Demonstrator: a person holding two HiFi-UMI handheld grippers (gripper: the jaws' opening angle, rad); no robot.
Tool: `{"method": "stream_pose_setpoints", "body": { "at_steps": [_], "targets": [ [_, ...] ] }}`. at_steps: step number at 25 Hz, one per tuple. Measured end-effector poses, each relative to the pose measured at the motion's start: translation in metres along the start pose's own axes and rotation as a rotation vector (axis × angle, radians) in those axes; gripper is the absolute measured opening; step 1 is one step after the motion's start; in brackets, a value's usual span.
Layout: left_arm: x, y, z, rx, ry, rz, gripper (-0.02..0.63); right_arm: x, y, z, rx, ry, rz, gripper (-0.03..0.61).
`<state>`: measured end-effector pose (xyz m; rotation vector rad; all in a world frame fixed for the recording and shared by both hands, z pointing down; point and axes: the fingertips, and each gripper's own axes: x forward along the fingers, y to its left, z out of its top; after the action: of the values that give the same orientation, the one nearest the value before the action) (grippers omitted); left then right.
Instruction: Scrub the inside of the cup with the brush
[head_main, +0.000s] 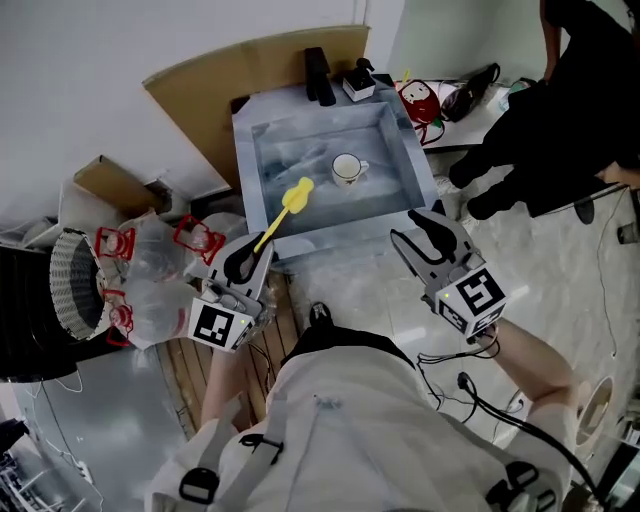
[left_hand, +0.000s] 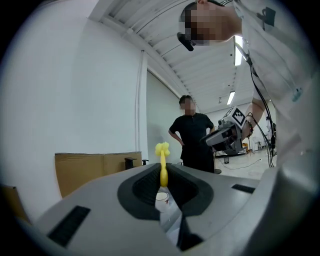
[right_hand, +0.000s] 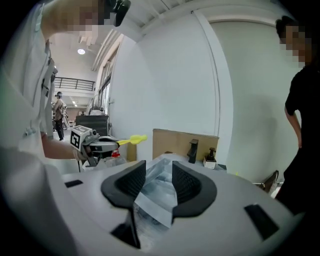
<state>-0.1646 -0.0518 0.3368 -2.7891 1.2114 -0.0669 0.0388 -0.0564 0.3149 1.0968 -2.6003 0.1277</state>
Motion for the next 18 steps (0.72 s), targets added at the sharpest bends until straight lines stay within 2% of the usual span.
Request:
{"method": "stream_pose_setpoints", "body": {
  "at_steps": [5, 10, 15, 18],
  "targets": [
    [0.012, 0.023, -0.007, -0.007, 0.000, -0.001, 0.038, 0.014, -0.010, 0.006, -0.001, -0.001, -0.034, 0.172],
    [0.018, 0.029, -0.006, -0.029, 0.014, 0.011, 0.038, 0.016, -0.026, 0.016, 0.039, -0.003, -0.048, 0.172],
    [0.025, 0.036, -0.009, -0.026, 0.025, 0.035, 0.038, 0.037, -0.042, 0.009, 0.013, -0.006, -0.009, 0.179],
    [0.030, 0.035, -0.010, -0.021, 0.032, 0.051, 0.038, 0.048, -0.050, -0.002, 0.004, 0.012, 0.024, 0.213]
  ]
}}
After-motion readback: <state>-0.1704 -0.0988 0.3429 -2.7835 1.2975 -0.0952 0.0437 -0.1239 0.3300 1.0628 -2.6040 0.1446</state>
